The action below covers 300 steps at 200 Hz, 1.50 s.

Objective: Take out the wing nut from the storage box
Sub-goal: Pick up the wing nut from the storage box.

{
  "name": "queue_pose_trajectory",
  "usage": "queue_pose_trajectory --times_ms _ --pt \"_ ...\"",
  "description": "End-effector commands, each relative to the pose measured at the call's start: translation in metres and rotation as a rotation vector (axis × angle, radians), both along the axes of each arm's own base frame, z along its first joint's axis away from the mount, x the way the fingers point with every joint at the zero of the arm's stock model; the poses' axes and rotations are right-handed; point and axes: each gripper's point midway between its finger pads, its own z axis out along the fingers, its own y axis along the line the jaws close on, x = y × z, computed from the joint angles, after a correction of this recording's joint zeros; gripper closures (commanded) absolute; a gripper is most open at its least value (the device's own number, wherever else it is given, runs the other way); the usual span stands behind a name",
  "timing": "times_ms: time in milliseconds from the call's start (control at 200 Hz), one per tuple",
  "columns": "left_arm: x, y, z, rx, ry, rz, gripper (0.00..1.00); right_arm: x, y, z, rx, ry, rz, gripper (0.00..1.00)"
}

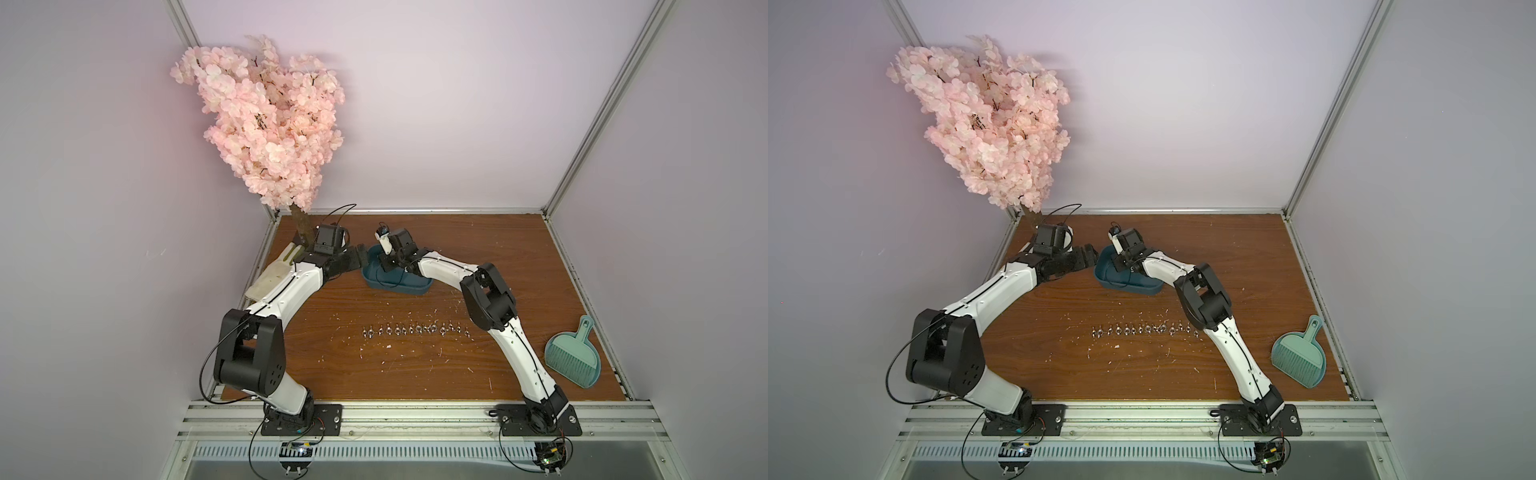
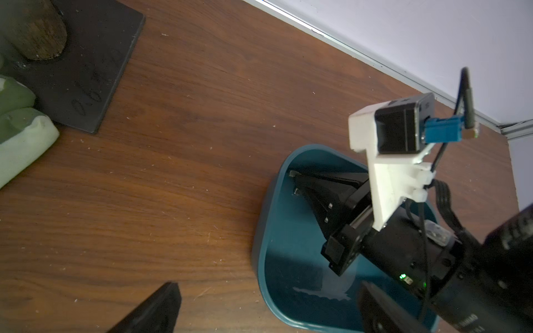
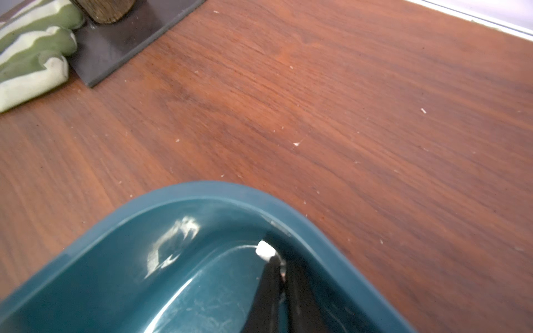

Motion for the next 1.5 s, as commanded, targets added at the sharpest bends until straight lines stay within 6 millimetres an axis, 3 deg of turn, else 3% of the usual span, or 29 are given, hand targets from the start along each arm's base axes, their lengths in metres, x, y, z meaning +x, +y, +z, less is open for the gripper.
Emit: queue_pose_trajectory --times_ms 0,210,581,751,906,1116,1256,1496 --pt "-0.004 0.003 0.007 -0.009 -0.022 -0.009 0.0 -0.003 0.004 0.037 0.068 -0.013 0.011 0.95" --pt "-0.001 -0.012 0.015 -0.101 -0.06 -0.041 0.05 -0.018 0.001 0.064 0.134 0.008 0.028 0.98" --pt "0.012 -0.047 0.033 -0.372 -0.116 -0.088 0.3 -0.049 -0.027 0.13 0.293 0.017 0.039 0.98" --pt "0.014 -0.064 0.048 -0.532 -0.173 -0.136 0.46 -0.063 -0.035 0.155 0.382 0.038 0.065 0.98" --pt "0.012 -0.074 0.048 -0.595 -0.176 -0.157 0.53 -0.076 -0.032 0.166 0.437 0.075 0.11 0.97" --pt "0.011 -0.081 0.045 -0.59 -0.165 -0.175 0.55 -0.086 -0.03 0.171 0.471 0.09 0.139 0.97" --pt "0.01 -0.083 0.043 -0.587 -0.156 -0.179 0.62 -0.091 -0.027 0.176 0.485 0.089 0.159 0.97" --pt "0.009 -0.082 0.038 -0.578 -0.144 -0.178 0.64 -0.095 -0.021 0.183 0.499 0.09 0.186 0.96"
